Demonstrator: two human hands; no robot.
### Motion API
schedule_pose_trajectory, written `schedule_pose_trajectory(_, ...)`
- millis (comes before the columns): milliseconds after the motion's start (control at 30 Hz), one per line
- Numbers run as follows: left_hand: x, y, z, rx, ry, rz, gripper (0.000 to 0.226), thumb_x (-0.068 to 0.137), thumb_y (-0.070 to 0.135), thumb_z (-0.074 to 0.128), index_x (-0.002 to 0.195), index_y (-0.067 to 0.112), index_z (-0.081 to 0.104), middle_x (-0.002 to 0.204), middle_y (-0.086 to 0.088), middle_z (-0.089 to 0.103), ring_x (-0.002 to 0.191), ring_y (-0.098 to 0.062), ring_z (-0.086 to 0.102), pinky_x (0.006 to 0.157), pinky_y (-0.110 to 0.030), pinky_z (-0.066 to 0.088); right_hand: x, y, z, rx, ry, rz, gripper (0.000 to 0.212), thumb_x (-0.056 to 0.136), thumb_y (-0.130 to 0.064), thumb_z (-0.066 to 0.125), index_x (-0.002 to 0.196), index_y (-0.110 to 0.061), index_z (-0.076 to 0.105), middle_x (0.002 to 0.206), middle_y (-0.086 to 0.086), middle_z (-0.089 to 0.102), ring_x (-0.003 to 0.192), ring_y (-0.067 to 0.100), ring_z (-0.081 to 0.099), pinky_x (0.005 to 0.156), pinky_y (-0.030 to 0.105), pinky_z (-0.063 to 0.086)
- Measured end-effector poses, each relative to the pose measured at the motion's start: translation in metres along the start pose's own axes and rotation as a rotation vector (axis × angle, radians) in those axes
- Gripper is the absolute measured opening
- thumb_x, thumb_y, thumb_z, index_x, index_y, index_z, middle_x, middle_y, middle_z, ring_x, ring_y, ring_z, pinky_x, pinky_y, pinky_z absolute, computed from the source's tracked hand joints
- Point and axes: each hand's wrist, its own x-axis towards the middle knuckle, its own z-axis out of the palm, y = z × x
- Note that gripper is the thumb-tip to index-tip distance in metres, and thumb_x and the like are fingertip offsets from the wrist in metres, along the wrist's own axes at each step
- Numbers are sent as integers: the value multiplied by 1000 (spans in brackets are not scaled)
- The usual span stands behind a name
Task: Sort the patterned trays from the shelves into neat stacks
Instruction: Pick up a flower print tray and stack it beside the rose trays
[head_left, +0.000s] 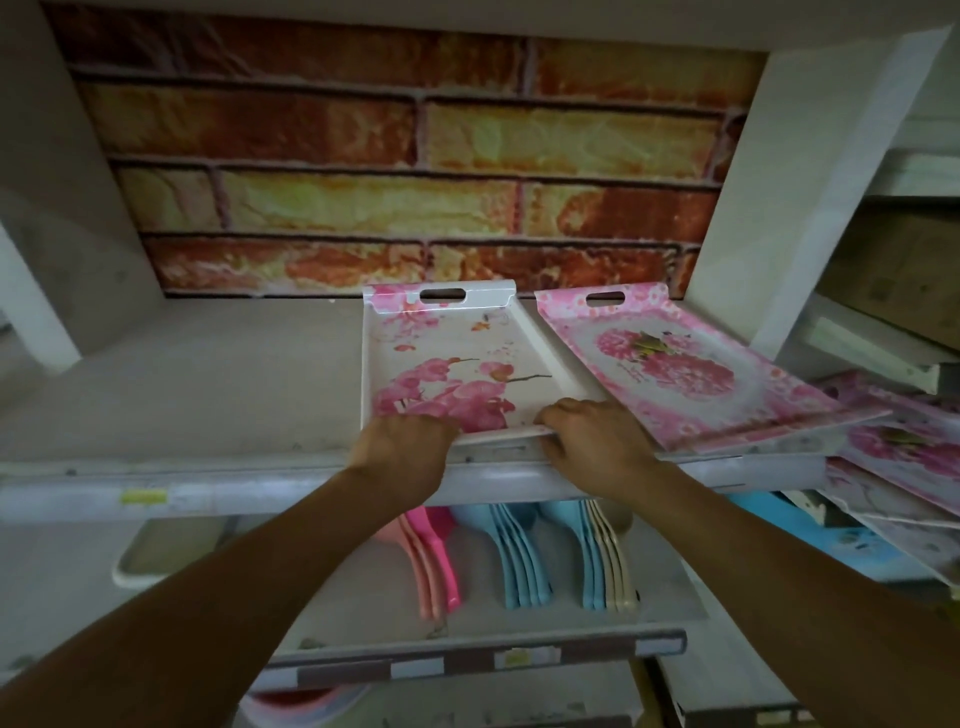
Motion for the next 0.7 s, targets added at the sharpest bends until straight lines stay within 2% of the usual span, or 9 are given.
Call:
schedule_pose_trajectory(300,-7,3,1,9,11,-85,35,94,27,42,129,28,48,115,2,66,99,-22,66,79,-30,49,-1,1,-6,-8,8,-18,21,93,-21,48,105,-23,64,100,-3,68,84,20,64,73,31,51)
schedule_pose_trajectory(467,-20,7,-8,-11,52,-125,36,93,26,46,128,29,51,110,1,68,94,-24,67,76,-31,51,-10,1,-12,-25,64,-65,21,90,-19,49,104,-24,63,98,-3,69,85,19,65,70,29,47)
schedule_pose_trajectory(700,-54,15,-31,-7,113,-189,31,94,31,48,124,30,57,103,0,71,87,-25,69,71,-32,53,-26,-5,-22,-35,166,-155,18,89,-17,51,100,-26,62,92,-4,68,81,18,64,59,26,31)
